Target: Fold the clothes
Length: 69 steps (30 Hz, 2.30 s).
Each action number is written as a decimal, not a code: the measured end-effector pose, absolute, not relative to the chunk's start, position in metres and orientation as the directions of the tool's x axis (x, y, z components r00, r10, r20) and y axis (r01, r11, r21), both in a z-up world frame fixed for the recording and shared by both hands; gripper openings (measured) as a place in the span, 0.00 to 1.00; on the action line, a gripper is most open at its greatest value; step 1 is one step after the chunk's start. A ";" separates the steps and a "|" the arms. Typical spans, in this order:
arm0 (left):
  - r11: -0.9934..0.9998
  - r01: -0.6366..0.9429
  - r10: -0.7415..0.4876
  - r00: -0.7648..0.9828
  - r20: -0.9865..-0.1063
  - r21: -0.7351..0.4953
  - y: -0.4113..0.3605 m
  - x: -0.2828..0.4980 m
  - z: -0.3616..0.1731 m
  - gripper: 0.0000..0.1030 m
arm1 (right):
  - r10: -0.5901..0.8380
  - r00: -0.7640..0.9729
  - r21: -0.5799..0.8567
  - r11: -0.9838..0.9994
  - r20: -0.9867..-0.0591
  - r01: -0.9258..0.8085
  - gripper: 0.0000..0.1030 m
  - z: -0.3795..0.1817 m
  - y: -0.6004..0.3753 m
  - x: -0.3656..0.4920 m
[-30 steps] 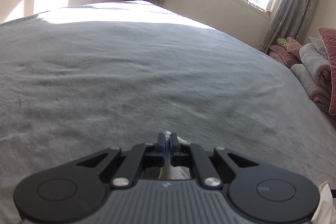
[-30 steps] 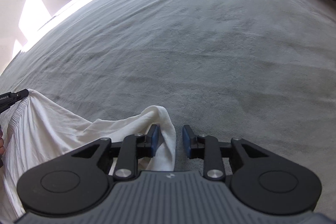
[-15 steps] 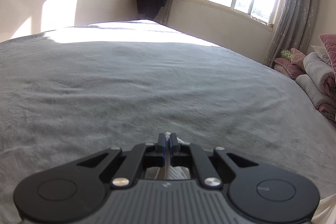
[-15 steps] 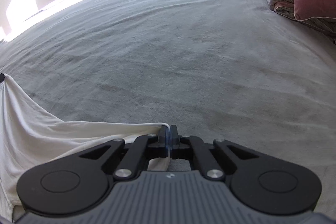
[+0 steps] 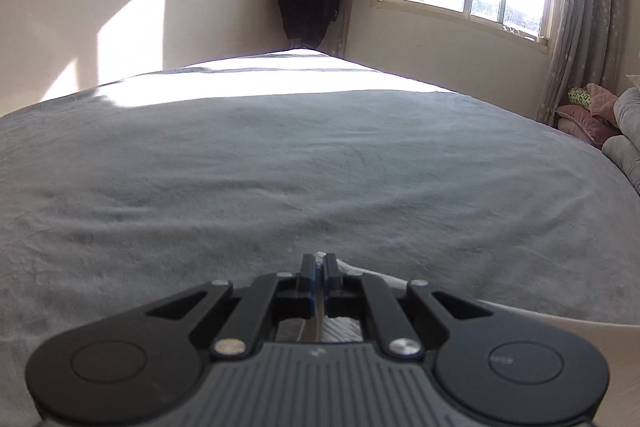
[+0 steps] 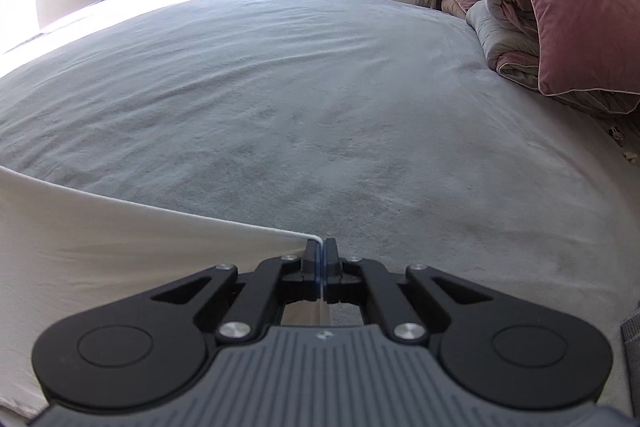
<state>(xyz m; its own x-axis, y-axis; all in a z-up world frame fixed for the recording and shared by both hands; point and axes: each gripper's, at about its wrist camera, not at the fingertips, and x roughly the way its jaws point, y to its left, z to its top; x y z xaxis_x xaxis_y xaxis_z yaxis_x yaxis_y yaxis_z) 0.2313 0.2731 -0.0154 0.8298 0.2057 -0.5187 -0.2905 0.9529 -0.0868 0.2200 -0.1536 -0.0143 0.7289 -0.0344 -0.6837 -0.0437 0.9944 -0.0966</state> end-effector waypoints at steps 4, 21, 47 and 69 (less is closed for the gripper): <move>0.948 -0.311 0.225 0.799 -0.558 -0.063 0.276 0.238 -0.033 0.05 | -0.048 0.701 -0.111 0.993 -0.712 -0.045 0.00 -0.036 -0.149 0.226; 0.939 -0.319 0.183 0.777 -0.603 -0.127 0.284 0.195 0.013 0.60 | 0.083 0.679 0.036 0.996 -0.730 -0.083 0.45 -0.008 -0.151 0.189; 0.854 -0.344 -0.091 0.639 -0.764 -0.389 0.284 0.000 0.004 0.67 | 0.372 0.518 0.227 0.919 -0.770 -0.322 0.50 0.009 -0.122 -0.006; 0.884 -0.163 -0.258 0.611 -0.748 -0.438 0.252 -0.027 0.009 0.68 | 0.525 0.491 0.523 0.838 -0.695 -0.156 0.14 -0.024 -0.105 -0.104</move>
<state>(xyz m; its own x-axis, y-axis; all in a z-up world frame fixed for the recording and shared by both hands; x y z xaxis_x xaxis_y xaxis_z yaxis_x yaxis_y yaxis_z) -0.0275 0.2525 0.0092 0.6109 -0.2580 -0.7485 -0.1626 0.8844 -0.4376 -0.1039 -0.1051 -0.0237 0.4913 0.5250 -0.6950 -0.1557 0.8380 0.5229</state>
